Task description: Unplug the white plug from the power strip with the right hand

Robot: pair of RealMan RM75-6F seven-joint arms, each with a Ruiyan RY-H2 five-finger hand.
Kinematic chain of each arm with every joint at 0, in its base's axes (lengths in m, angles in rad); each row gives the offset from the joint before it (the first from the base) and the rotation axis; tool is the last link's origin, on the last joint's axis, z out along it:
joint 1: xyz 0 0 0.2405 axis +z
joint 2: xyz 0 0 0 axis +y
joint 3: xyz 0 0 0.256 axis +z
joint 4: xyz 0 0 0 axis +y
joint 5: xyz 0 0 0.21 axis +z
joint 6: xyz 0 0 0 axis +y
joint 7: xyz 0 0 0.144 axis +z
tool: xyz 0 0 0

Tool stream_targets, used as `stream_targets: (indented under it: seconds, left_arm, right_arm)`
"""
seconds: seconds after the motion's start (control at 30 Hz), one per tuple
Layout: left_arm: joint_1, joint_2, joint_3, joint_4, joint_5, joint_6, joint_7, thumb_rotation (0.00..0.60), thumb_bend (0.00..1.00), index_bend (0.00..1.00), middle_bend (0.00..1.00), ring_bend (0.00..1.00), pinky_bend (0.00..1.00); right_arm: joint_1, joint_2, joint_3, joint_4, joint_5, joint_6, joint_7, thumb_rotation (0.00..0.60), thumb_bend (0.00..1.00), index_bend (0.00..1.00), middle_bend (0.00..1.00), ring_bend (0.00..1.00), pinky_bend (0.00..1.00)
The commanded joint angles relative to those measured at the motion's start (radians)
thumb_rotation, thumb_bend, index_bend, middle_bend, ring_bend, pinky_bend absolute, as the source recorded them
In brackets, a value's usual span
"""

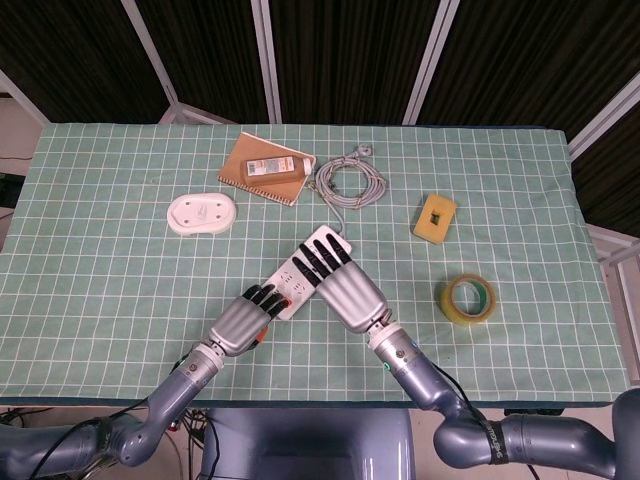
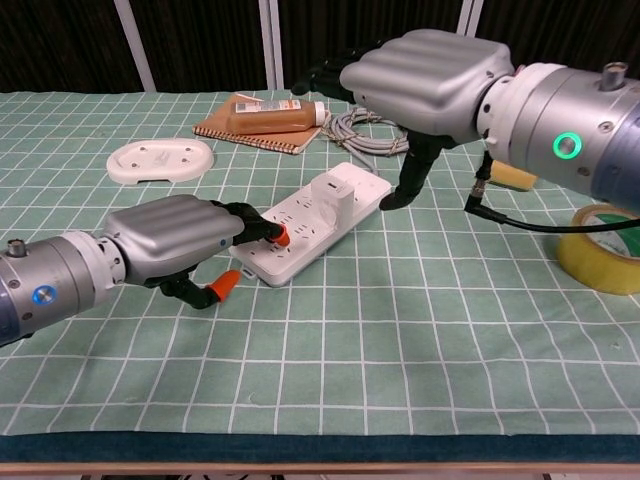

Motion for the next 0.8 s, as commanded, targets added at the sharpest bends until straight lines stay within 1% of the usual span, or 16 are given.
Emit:
stream_targets:
  seconds: [0.03,0.23,0.37,0.57,0.8]
  left_arm:
    - [-0.006,-0.012,0.005,0.013,0.0,0.001,-0.012,0.6,0.59,0.15,0.17,0.06,0.16]
    - [-0.012,-0.027,0.012,0.035,-0.004,0.006,-0.032,0.6,0.59,0.12,0.16,0.06,0.18]
    - [-0.011,-0.03,0.019,0.043,-0.006,0.013,-0.048,0.6,0.59,0.13,0.15,0.06,0.19]
    - [-0.007,-0.034,0.036,0.053,0.001,0.028,-0.069,0.6,0.59,0.14,0.14,0.06,0.19]
    - [-0.008,-0.039,0.045,0.055,0.008,0.04,-0.085,0.6,0.59,0.14,0.14,0.06,0.19]
  right_arm:
    - [0.035,-0.044,-0.004,0.059,0.035,-0.007,-0.006,0.6,0.17,0.0,0.0,0.0,0.0]
    - [0.061,-0.08,-0.013,0.123,0.066,-0.01,0.011,0.6,0.17,0.0,0.0,0.0,0.0]
    - [0.075,-0.101,-0.023,0.164,0.057,-0.001,0.023,0.6,0.17,0.0,0.0,0.0,0.06]
    - [0.103,-0.14,-0.044,0.243,0.005,0.002,0.056,0.6,0.17,0.0,0.05,0.04,0.1]
    - [0.145,-0.172,-0.052,0.339,0.018,-0.036,0.054,0.6,0.17,0.05,0.09,0.08,0.13]
